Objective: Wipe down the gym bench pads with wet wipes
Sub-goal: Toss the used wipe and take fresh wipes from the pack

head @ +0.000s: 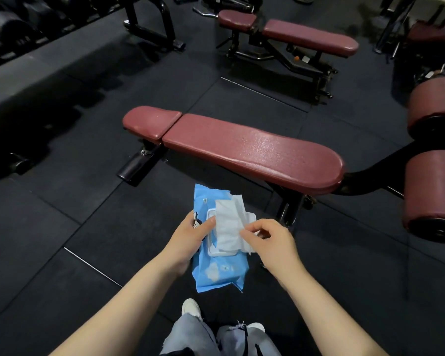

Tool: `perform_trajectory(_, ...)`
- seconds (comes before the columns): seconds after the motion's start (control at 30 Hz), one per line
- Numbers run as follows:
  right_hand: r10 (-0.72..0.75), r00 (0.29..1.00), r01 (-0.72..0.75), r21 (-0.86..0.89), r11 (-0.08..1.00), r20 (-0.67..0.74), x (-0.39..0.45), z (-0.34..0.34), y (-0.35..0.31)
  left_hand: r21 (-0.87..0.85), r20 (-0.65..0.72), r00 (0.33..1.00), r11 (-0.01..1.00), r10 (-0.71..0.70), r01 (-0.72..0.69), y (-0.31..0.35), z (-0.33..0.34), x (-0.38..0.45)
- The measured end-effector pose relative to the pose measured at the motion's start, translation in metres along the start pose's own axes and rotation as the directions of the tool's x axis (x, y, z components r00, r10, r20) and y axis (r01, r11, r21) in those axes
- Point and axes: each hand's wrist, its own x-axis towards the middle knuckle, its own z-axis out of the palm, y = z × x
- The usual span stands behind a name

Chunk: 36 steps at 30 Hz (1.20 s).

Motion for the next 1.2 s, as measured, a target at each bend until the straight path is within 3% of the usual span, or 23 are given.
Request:
perform_trajectory(0.33, 0.022, 0.999, -0.02, -0.08, 0.997, 0.031, -0.003, 0.002, 0.002, 0.01, 0.015, 1.0, 1.0, 0.01, -0.01, 0.001, 0.002, -0.001)
perform_trajectory(0.53, 0.024, 0.998, -0.015, -0.132, 0.991, 0.065, -0.004, 0.008, -0.001, -0.004, 0.106, 0.994, 1.0, 0.021, -0.02, -0.005, -0.001, 0.002)
perform_trajectory(0.63, 0.098, 0.99, -0.099, 0.006, 0.995, 0.1, -0.005, 0.006, -0.004, -0.007, 0.07, 0.997, 1.0, 0.009, -0.009, -0.008, -0.005, 0.006)
perform_trajectory(0.7, 0.163, 0.978, -0.185, 0.189, 0.964, 0.127, -0.006, 0.0, -0.004, -0.028, 0.061, 0.998, 1.0, 0.006, -0.005, -0.009, -0.01, 0.008)
perform_trajectory(0.83, 0.224, 0.951, -0.309, 0.602, 0.736, 0.213, -0.002, -0.02, 0.001, -0.035, 0.042, 0.999, 0.999, 0.034, -0.033, -0.011, -0.024, 0.01)
perform_trajectory(0.97, 0.188, 0.944, -0.325, 0.683, 0.654, 0.27, 0.0, -0.03, 0.011, 0.022, 0.015, 0.999, 0.999, 0.029, -0.03, -0.013, -0.027, 0.011)
perform_trajectory(1.1, 0.171, 0.952, -0.305, 0.81, 0.502, 0.253, 0.003, -0.027, 0.015, 0.013, -0.001, 1.0, 1.0, 0.0, 0.0, -0.013, -0.023, 0.012)
perform_trajectory(1.2, 0.195, 0.966, -0.248, 0.813, 0.527, 0.168, 0.008, -0.021, 0.011, -0.009, 0.079, 0.997, 1.0, -0.011, 0.011, -0.01, -0.018, 0.009)
